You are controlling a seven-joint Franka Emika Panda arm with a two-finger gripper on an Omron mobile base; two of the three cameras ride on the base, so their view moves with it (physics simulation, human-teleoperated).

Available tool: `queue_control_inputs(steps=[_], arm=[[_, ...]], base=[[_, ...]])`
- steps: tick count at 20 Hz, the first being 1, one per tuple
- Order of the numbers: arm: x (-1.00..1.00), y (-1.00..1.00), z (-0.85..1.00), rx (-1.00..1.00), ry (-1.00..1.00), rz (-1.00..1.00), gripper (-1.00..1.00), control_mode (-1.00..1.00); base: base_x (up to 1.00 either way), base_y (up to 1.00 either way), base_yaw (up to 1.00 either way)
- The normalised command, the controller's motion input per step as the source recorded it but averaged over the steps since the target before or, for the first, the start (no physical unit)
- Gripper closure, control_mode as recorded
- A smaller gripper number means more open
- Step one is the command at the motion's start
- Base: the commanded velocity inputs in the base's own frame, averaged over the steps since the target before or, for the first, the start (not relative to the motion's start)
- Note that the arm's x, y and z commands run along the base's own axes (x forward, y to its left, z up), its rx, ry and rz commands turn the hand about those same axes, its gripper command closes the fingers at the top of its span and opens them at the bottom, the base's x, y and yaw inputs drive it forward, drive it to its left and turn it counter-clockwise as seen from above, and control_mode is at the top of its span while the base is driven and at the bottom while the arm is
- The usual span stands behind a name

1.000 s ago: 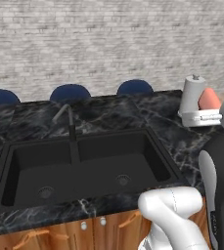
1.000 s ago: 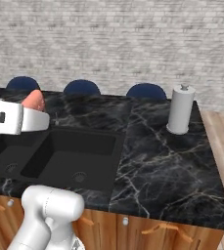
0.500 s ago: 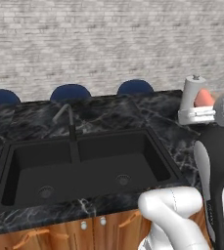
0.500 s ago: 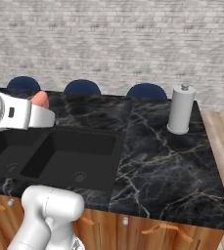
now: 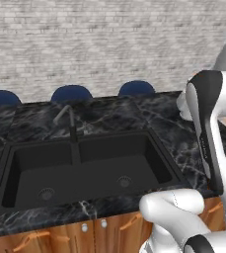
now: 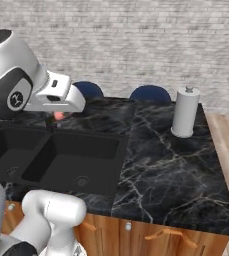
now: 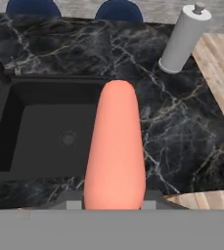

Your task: Open the cabinet. Pick the bar soap and place it next to the sink. Then close the cabinet.

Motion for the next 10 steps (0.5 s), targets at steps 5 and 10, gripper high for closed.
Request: queue_control_inputs(steps=[5, 10], arm=[[0.44, -0.5, -0.9, 0.0, 0.11, -0.03, 1.0, -1.0], [0.6, -0.89, -0.92, 0.0, 0.0, 0.01, 1.0, -1.0]], base=[[0.0, 0.0, 0.0], [0.0, 0.0, 0.0]])
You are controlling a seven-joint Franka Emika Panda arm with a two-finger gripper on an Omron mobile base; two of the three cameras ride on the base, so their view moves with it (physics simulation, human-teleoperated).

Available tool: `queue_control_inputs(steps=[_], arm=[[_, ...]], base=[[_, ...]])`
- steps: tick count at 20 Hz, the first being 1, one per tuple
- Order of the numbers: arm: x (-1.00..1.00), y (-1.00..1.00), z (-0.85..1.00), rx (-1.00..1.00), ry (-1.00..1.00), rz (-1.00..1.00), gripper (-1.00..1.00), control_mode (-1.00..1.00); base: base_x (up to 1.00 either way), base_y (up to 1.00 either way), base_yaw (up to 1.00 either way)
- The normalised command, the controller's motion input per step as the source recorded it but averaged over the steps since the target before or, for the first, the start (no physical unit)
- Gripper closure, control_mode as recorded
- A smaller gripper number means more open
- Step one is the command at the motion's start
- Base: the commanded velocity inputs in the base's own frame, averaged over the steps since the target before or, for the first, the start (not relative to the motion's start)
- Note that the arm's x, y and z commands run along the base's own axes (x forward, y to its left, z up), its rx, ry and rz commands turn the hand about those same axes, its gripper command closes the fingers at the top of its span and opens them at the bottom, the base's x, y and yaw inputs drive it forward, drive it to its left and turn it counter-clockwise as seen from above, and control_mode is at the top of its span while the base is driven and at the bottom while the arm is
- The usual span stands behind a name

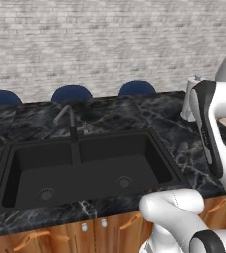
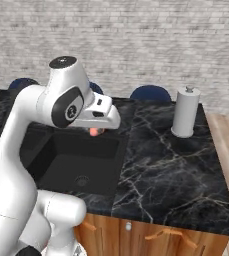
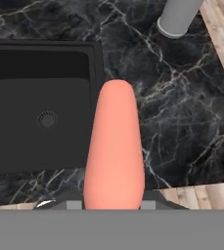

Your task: Open the cabinet. Pick the bar soap and place it next to the sink. Then close the cabinet.

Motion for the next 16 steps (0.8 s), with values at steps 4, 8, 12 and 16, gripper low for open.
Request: queue_control_inputs(steps=[4, 8, 12, 16], arm=[[0.39, -0.81, -0.69, 0.02, 0.0, 0.09, 1.0, -1.0], [0.29, -0.3, -0.55, 0.0, 0.0, 0.13, 1.0, -1.0], [0.2, -0.03, -0.6, 0.0, 0.0, 0.11, 1.0, -1.0], [0.09, 0.0, -0.43, 0.0, 0.0, 0.11, 1.0, -1.0]], base=[[0.0, 0.0, 0.0], [0.0, 0.0, 0.0], [0.0, 0.0, 0.0], [0.0, 0.0, 0.0]])
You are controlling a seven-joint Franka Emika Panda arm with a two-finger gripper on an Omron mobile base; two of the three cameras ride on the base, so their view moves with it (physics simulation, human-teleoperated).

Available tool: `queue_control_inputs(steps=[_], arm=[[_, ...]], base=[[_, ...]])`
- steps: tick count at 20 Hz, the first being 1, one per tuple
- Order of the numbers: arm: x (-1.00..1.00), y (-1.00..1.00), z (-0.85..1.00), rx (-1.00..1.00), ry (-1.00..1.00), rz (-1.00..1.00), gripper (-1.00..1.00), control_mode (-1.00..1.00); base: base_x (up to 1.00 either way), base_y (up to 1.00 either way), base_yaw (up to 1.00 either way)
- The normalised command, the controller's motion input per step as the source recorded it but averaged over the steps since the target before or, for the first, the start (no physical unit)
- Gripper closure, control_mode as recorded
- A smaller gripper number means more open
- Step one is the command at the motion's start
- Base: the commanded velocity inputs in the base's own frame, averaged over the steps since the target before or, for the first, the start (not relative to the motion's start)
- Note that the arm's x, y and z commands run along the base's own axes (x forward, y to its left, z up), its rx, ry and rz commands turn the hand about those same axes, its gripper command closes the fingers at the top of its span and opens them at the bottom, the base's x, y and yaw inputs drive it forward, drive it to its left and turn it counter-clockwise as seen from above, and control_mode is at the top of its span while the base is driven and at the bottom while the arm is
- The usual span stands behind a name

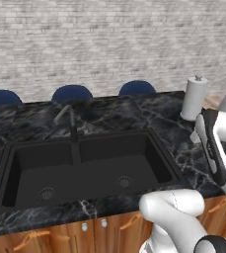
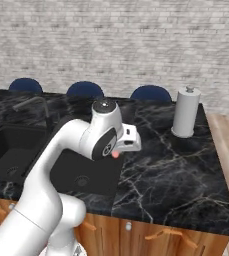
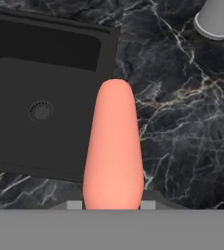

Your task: Open the cabinet. Pick the bar soap and place it next to the sink. Then close the cabinet.

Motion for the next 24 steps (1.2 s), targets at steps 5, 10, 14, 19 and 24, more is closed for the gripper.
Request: queue_control_inputs(steps=[5, 10, 14, 19, 24], arm=[[0.06, 0.0, -0.26, 0.0, 0.0, 0.11, 1.0, -1.0], [0.0, 0.0, -0.34, -0.01, 0.0, 0.07, 1.0, -1.0], [0.01, 0.0, -0.27, -0.04, 0.03, 0.02, 1.0, -1.0], [0.14, 0.01, -0.2, -0.06, 0.18, 0.0, 1.0, -1.0], [0.22, 0.0, -0.14, -0.01, 0.18, 0.01, 1.0, -1.0]], base=[[0.0, 0.0, 0.0], [0.0, 0.0, 0.0], [0.0, 0.0, 0.0], [0.0, 0.0, 0.0], [0.0, 0.0, 0.0]])
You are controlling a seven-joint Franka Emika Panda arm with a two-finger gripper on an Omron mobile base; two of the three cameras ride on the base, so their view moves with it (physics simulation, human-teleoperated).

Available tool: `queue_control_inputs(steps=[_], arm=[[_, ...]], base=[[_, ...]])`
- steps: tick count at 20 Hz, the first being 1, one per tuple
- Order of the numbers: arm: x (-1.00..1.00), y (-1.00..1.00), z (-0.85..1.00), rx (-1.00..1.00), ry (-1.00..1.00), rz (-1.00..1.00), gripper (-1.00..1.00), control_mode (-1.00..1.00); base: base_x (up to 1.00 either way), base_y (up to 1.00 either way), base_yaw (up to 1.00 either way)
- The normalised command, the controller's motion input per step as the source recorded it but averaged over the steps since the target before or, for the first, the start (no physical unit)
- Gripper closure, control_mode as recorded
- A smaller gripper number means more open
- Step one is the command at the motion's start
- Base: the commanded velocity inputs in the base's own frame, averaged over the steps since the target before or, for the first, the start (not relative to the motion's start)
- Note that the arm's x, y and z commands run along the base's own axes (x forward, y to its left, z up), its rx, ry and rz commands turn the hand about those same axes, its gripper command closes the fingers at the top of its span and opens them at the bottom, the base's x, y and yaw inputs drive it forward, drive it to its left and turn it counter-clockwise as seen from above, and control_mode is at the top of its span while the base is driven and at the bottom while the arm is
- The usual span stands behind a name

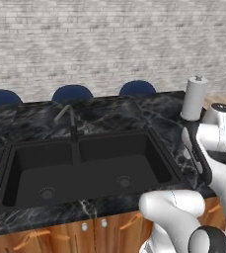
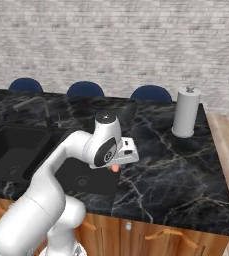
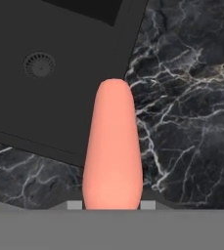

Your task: Open the cabinet. Pick the bar soap and place it next to the sink. Then close the cabinet.

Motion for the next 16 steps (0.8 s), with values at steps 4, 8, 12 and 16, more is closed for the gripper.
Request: queue_control_inputs(steps=[4, 8, 12, 16], arm=[[0.09, 0.0, 0.0, 0.0, 0.08, 0.04, 1.0, -1.0], [0.09, 0.0, -0.02, 0.0, 0.01, 0.02, 1.0, -1.0], [0.28, 0.0, -0.15, 0.0, 0.0, 0.0, 1.0, -1.0], [0.29, 0.0, -0.16, 0.0, 0.0, 0.0, 1.0, -1.0]], base=[[0.0, 0.0, 0.0], [0.0, 0.0, 0.0], [0.0, 0.0, 0.0], [0.0, 0.0, 0.0]])
